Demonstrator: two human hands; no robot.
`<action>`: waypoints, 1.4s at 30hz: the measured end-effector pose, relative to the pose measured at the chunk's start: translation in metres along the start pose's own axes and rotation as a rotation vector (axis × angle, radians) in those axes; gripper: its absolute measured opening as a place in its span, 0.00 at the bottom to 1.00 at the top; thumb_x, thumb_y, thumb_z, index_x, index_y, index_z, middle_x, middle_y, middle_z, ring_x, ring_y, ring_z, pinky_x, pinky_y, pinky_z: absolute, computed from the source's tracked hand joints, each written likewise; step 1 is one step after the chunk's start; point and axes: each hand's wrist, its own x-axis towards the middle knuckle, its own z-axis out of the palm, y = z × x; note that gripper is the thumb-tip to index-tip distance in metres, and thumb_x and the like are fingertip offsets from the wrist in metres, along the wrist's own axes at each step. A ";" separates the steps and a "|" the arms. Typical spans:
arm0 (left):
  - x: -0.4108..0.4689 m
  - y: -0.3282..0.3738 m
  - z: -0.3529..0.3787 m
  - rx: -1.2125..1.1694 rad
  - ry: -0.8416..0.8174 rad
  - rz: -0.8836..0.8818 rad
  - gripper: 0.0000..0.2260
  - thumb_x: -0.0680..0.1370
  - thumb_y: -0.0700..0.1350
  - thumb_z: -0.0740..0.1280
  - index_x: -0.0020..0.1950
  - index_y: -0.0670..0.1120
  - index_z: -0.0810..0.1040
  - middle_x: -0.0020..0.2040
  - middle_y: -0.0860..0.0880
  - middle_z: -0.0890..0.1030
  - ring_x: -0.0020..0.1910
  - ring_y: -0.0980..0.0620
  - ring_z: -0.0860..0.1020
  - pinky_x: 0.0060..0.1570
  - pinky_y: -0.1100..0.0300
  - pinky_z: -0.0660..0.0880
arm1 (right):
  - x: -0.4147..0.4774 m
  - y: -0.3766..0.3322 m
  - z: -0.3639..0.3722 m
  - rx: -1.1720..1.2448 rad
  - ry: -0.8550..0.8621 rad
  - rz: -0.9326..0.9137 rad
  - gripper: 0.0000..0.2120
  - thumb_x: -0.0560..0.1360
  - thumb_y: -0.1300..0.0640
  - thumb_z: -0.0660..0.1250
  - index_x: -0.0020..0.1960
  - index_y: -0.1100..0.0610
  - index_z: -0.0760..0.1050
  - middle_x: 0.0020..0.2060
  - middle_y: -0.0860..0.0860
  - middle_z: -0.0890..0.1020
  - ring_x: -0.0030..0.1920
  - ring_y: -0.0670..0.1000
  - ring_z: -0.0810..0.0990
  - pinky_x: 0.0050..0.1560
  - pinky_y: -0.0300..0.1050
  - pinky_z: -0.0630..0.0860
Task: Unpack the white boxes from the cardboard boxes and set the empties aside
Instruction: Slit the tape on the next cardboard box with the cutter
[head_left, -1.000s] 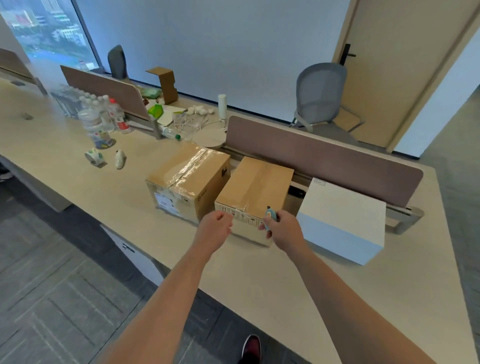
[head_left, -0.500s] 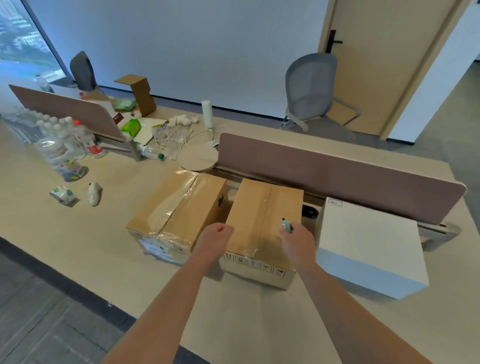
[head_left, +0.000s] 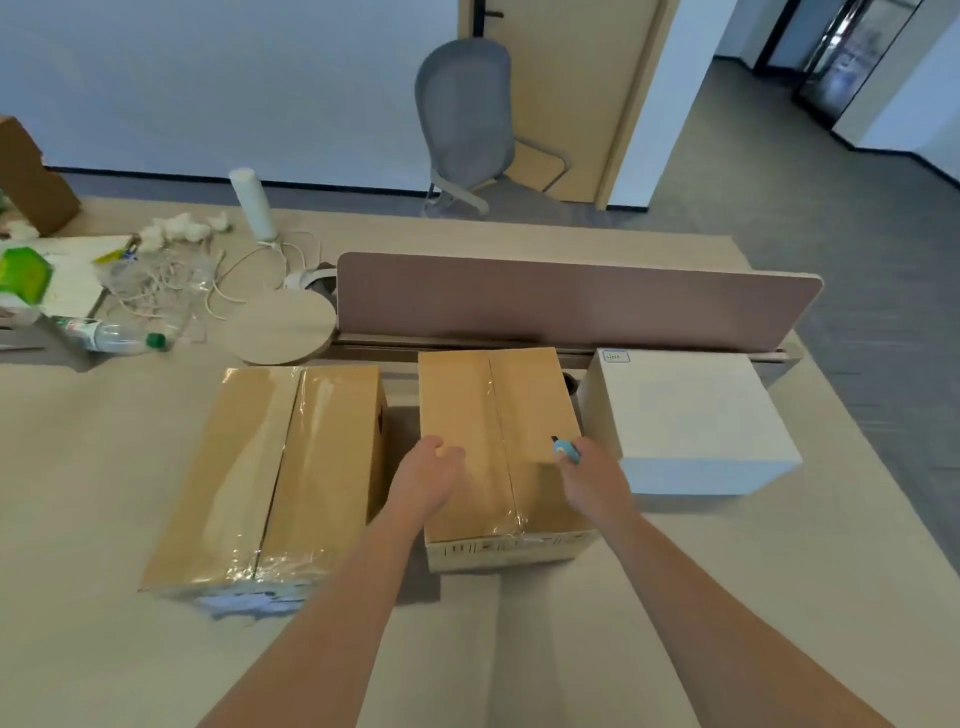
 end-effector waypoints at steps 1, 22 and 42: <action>0.003 -0.001 0.001 0.015 0.008 0.010 0.24 0.82 0.51 0.59 0.77 0.47 0.63 0.70 0.47 0.72 0.63 0.48 0.71 0.60 0.53 0.69 | 0.000 0.001 -0.001 -0.018 0.009 0.003 0.10 0.84 0.51 0.56 0.52 0.56 0.72 0.43 0.51 0.77 0.44 0.54 0.75 0.42 0.47 0.69; -0.145 -0.040 0.083 -0.002 0.133 -0.113 0.18 0.81 0.51 0.58 0.68 0.45 0.70 0.58 0.47 0.74 0.57 0.46 0.72 0.58 0.50 0.69 | -0.131 0.108 -0.031 -0.104 -0.056 -0.132 0.13 0.84 0.52 0.54 0.57 0.59 0.72 0.47 0.54 0.78 0.45 0.54 0.73 0.44 0.46 0.68; -0.207 -0.042 0.079 0.233 0.163 0.101 0.18 0.82 0.48 0.61 0.71 0.45 0.71 0.66 0.47 0.74 0.52 0.53 0.70 0.52 0.60 0.66 | -0.187 0.116 -0.033 -0.015 0.041 -0.195 0.10 0.83 0.53 0.57 0.46 0.55 0.73 0.40 0.49 0.76 0.41 0.50 0.74 0.38 0.44 0.67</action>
